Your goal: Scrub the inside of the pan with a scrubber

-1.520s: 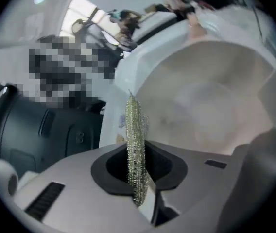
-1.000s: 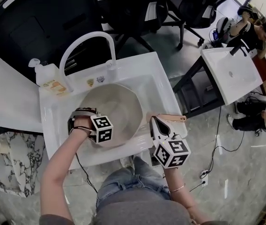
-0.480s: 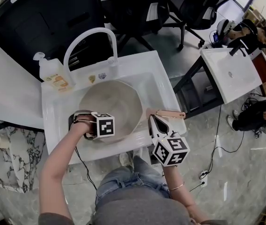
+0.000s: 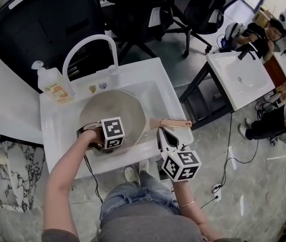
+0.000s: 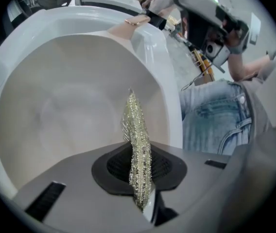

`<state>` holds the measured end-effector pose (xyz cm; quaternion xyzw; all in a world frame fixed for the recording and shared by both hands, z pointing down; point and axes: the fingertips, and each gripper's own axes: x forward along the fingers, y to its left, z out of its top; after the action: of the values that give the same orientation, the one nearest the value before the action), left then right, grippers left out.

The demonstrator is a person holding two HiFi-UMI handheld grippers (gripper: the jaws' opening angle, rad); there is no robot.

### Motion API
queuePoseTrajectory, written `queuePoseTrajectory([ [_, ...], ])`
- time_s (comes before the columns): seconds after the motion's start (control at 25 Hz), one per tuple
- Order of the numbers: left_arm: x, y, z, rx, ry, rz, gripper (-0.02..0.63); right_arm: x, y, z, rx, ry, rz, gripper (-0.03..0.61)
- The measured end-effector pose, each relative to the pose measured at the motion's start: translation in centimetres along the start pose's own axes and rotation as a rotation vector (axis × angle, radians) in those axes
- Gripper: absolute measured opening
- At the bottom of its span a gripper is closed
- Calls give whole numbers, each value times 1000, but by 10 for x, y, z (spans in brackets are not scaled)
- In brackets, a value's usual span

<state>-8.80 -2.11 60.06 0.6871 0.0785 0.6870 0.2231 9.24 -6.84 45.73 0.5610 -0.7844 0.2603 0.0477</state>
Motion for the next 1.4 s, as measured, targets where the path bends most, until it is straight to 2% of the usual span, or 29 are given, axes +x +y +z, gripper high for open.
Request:
queuePoseTrajectory([
  [0.32,-12,-8,60,-160,-310,-182,60,-3,-8,1,1,2,-3,11],
  [0.56,-28,-7,96,-240,-479,-231,60,2,-11,5,-1,6,8,11],
  [0.8,-46,5,117,-362,-673,-315,60,9,-15,9,-2,12,21,11],
  [0.96,-64,13,127,-463,-853,-408,60,17,-15,13,-10,20,38,11],
  [1.08,-79,27,131,-559,-1027,-457,60,27,-13,16,-21,30,54,11],
  [1.16,-90,40,130,-623,-1160,-453,60,33,-12,18,-30,38,65,11],
  [1.24,-102,51,126,-672,-1289,-415,60,39,-12,19,-37,46,72,11],
  [1.32,-115,61,118,-698,-1403,-321,60,46,-14,22,-41,51,73,11],
  [1.4,-126,70,104,-710,-1489,-179,60,54,-15,24,-42,55,74,11],
])
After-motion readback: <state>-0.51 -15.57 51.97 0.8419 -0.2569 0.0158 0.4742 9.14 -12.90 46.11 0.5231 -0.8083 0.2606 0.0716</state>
